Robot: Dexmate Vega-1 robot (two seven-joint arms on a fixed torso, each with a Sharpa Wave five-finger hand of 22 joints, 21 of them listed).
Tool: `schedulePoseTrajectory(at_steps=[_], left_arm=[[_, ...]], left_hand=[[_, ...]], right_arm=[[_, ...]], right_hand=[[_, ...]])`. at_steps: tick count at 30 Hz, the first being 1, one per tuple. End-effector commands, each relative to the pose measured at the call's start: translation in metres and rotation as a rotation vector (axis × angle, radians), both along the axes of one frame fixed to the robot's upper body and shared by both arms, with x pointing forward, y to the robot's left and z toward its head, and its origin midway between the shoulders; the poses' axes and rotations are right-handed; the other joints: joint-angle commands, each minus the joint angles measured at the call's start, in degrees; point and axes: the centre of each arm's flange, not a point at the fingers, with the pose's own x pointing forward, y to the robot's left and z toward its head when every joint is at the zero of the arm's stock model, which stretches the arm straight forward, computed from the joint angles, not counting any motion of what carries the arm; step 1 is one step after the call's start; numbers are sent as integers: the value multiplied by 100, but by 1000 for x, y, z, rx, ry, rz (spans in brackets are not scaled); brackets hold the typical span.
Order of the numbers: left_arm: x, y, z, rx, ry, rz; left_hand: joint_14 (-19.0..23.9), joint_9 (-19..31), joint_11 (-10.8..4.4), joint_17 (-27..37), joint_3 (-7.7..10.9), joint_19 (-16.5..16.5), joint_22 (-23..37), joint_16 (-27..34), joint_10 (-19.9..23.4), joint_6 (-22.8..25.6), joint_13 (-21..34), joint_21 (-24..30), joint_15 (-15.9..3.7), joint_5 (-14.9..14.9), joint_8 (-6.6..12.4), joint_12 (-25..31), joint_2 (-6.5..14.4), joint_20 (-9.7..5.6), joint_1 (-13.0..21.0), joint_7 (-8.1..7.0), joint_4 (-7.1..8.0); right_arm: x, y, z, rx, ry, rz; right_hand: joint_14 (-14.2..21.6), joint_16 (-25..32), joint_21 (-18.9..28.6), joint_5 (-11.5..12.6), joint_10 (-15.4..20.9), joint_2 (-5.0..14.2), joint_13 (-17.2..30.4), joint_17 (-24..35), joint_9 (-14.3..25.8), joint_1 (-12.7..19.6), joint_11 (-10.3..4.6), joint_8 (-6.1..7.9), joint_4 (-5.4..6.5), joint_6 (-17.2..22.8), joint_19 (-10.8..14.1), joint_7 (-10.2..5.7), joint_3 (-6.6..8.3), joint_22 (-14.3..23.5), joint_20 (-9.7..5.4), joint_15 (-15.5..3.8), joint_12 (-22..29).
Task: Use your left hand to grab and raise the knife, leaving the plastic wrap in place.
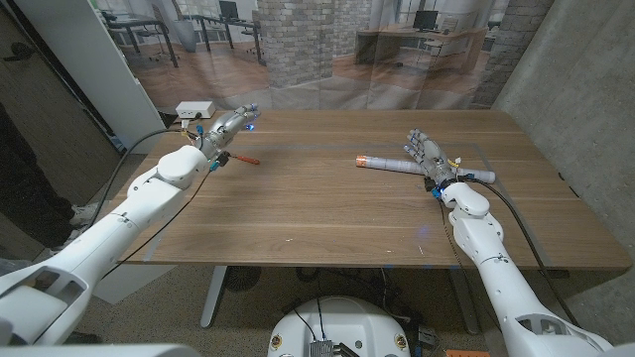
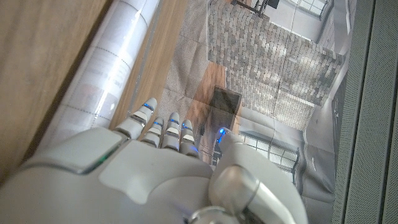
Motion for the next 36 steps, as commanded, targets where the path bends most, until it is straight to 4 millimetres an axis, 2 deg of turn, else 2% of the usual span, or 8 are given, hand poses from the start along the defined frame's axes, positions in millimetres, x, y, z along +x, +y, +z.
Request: schedulePoseTrajectory(at_steps=[1, 29, 36], left_arm=[[-3, 1, 18, 110, -1, 43], [-14, 1, 49, 355, 40, 114], [-17, -1, 53, 423, 50, 132]], left_hand=[[41, 13, 6, 10, 11, 35, 32, 30, 41, 47, 13, -28, 11, -8, 12, 31, 13, 27, 78, 10, -34], [65, 17, 2, 5, -28, 71, 32, 6, 137, 213, 17, -59, -23, -8, 37, 31, 13, 14, 171, 56, -169], [90, 19, -35, 3, -76, 106, 31, -5, 185, 286, 18, -79, -66, -13, 32, 22, -24, -31, 221, -21, -260]], right_arm=[[5, -1, 1, 4, 0, -1], [10, -3, -3, 14, 9, -2], [10, -1, -3, 14, 9, 1]], right_hand=[[36, 30, 38, -23, 46, -47, 17, 8, 34, 44, 17, 26, -19, 63, 48, 5, 39, 26, -230, -4, 13], [51, 25, 30, -44, 77, -49, 18, 13, 36, 51, 60, 15, -34, 94, 46, 2, 64, 26, -225, 10, 6], [52, 24, 29, -48, 80, -53, 19, 14, 37, 50, 62, 12, -35, 98, 48, 3, 67, 26, -221, 11, 3]])
